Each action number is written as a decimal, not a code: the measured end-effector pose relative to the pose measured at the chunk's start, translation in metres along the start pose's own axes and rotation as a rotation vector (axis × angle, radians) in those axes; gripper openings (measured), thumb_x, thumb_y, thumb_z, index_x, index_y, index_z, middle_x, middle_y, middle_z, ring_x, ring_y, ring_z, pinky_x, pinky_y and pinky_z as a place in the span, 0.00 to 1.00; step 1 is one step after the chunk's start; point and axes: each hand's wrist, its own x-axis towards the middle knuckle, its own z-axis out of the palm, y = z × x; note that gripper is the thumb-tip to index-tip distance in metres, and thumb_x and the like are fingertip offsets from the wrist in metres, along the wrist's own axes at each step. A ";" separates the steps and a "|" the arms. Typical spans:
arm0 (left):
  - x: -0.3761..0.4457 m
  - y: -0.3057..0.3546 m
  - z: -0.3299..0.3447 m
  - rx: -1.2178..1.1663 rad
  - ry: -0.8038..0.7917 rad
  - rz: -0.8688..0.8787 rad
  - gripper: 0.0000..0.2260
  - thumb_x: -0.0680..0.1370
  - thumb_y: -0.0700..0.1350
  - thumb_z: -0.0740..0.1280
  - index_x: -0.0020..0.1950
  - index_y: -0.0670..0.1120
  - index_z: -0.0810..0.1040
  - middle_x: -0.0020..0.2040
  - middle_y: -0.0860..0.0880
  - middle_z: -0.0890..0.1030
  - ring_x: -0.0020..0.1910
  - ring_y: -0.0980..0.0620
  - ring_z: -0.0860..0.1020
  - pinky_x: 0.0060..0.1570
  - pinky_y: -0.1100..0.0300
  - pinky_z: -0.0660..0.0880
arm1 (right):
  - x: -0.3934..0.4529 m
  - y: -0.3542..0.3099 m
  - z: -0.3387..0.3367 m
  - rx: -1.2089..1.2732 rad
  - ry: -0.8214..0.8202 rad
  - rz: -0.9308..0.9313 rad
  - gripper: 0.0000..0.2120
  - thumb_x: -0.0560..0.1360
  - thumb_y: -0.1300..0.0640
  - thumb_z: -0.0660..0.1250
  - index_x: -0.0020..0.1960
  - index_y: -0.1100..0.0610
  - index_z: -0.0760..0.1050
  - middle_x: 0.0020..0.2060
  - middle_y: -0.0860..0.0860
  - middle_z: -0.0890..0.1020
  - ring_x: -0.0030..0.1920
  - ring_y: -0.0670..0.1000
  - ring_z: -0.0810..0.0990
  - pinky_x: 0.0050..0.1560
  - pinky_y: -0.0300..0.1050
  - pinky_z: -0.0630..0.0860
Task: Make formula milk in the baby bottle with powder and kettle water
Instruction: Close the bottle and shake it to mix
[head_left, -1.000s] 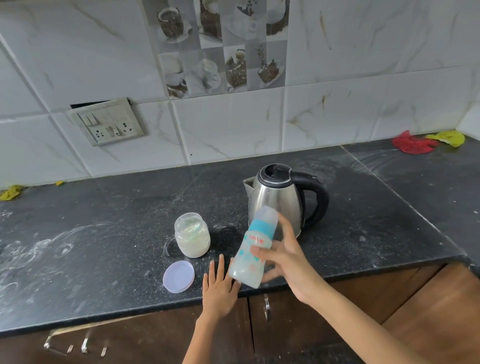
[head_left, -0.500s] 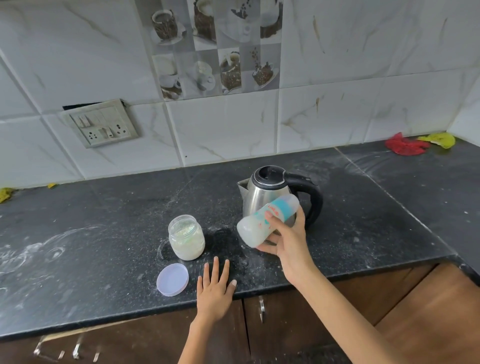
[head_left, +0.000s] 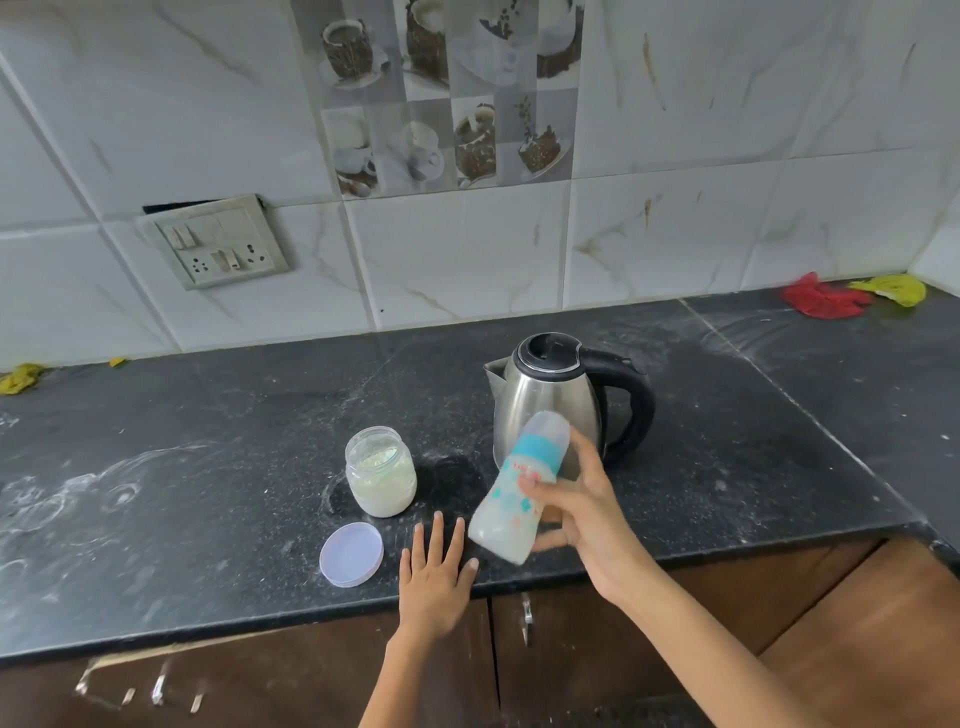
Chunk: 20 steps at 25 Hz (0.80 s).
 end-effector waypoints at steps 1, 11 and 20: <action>0.000 0.000 -0.001 -0.012 0.007 0.002 0.26 0.82 0.56 0.47 0.77 0.55 0.41 0.78 0.51 0.38 0.77 0.47 0.37 0.75 0.48 0.40 | 0.003 -0.002 -0.001 0.094 0.064 -0.030 0.36 0.68 0.57 0.74 0.70 0.42 0.63 0.58 0.54 0.80 0.53 0.58 0.84 0.45 0.63 0.82; 0.001 0.001 0.000 -0.042 0.012 0.006 0.26 0.82 0.56 0.49 0.77 0.54 0.44 0.78 0.51 0.40 0.77 0.47 0.38 0.75 0.49 0.40 | -0.002 -0.006 0.016 0.114 0.070 -0.007 0.35 0.71 0.58 0.73 0.72 0.42 0.62 0.58 0.54 0.81 0.51 0.57 0.85 0.44 0.60 0.83; -0.001 0.000 0.001 -0.009 0.005 0.018 0.25 0.82 0.56 0.47 0.77 0.54 0.42 0.78 0.50 0.39 0.77 0.46 0.38 0.74 0.48 0.41 | -0.006 -0.008 0.015 0.111 0.119 0.156 0.21 0.65 0.53 0.75 0.57 0.53 0.79 0.51 0.53 0.86 0.48 0.50 0.86 0.48 0.49 0.82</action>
